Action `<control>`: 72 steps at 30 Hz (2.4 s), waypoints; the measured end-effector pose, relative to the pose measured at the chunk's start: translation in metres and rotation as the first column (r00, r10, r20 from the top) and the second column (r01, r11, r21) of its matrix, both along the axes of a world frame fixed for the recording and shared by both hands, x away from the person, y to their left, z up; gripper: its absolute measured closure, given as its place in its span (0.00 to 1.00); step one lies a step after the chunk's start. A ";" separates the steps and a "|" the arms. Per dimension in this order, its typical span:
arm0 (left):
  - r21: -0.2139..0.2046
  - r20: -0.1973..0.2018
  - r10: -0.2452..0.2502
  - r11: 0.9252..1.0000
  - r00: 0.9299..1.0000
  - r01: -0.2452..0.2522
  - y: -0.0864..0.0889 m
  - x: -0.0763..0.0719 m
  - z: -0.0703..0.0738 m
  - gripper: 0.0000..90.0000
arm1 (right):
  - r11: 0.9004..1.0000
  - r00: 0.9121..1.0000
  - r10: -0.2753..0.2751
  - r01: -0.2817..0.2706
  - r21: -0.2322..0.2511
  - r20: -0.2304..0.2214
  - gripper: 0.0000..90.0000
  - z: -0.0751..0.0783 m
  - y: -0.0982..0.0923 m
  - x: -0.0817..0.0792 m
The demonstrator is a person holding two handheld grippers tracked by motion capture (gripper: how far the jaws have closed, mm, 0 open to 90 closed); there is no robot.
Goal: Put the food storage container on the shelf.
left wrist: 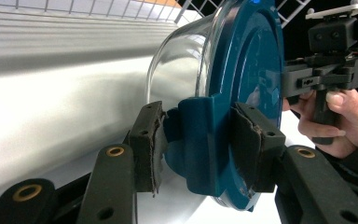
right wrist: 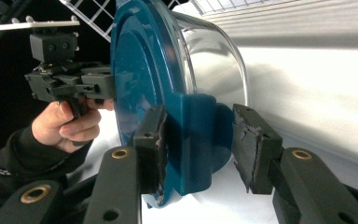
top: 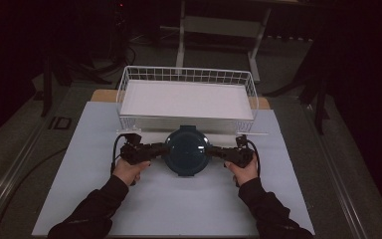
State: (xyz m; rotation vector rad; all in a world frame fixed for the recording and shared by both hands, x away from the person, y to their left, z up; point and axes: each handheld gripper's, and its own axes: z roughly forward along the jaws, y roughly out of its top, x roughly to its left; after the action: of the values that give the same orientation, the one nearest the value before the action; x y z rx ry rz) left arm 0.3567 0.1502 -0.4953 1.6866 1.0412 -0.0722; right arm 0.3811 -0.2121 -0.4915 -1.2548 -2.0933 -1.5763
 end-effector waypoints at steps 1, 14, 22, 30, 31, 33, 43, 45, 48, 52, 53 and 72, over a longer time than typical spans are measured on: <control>0.002 0.003 0.002 1.000 1.000 -0.002 -0.001 0.002 -0.002 0.62 | 1.000 1.000 -0.005 0.005 -0.004 0.005 0.63 -0.001 0.000 0.001; 0.030 0.060 0.040 0.999 0.997 -0.042 -0.008 0.015 -0.012 0.62 | 0.997 0.997 -0.052 0.055 -0.049 0.059 0.63 -0.012 -0.001 0.014; -0.022 0.075 0.068 0.998 0.995 -0.066 -0.009 0.021 -0.019 0.61 | 0.996 0.995 -0.087 0.088 -0.017 0.057 0.62 -0.017 -0.003 0.021; -0.055 0.128 0.133 0.990 0.983 -0.127 -0.012 0.020 -0.028 0.60 | 0.983 0.977 -0.138 0.155 -0.099 0.164 0.61 -0.013 0.006 0.013; -0.046 0.131 0.152 0.988 0.980 -0.147 -0.013 0.020 -0.027 0.61 | 0.982 0.976 -0.143 0.160 -0.098 0.162 0.59 -0.013 0.007 0.014; -0.046 0.120 0.168 0.985 0.978 -0.164 -0.014 0.023 -0.026 0.61 | 0.980 0.973 -0.159 0.176 -0.093 0.168 0.57 -0.013 0.009 0.015; 0.018 0.170 0.271 0.960 0.947 -0.278 -0.021 0.023 -0.023 0.47 | 0.957 0.948 -0.234 0.264 -0.123 0.215 0.49 -0.011 0.014 0.014; 0.016 0.152 0.276 0.959 0.949 -0.282 -0.021 0.024 -0.022 0.46 | 0.956 0.949 -0.236 0.266 -0.125 0.211 0.45 -0.010 0.014 0.014; 0.028 0.179 0.264 0.961 0.948 -0.274 -0.021 0.023 -0.020 0.40 | 0.956 0.945 -0.238 0.268 -0.119 0.223 0.42 -0.005 0.015 0.008; 0.022 0.222 0.229 0.971 0.948 -0.240 -0.021 0.015 -0.013 0.29 | 0.960 0.942 -0.210 0.250 -0.127 0.264 0.41 0.003 0.018 -0.001; 0.009 0.217 0.220 0.974 0.951 -0.227 -0.021 0.013 -0.011 0.27 | 0.960 0.941 -0.206 0.247 -0.129 0.268 0.41 0.004 0.019 -0.003; 0.084 0.186 0.057 0.994 0.981 -0.074 -0.016 -0.042 0.007 0.03 | 0.975 0.953 -0.128 0.171 -0.140 0.276 0.41 0.018 0.032 -0.043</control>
State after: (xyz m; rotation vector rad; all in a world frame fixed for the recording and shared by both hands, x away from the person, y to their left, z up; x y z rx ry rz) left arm 0.3150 0.1344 -0.4879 1.7034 0.9720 0.1730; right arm 0.3383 -0.1801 -0.4732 -1.3494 -2.3840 -1.7545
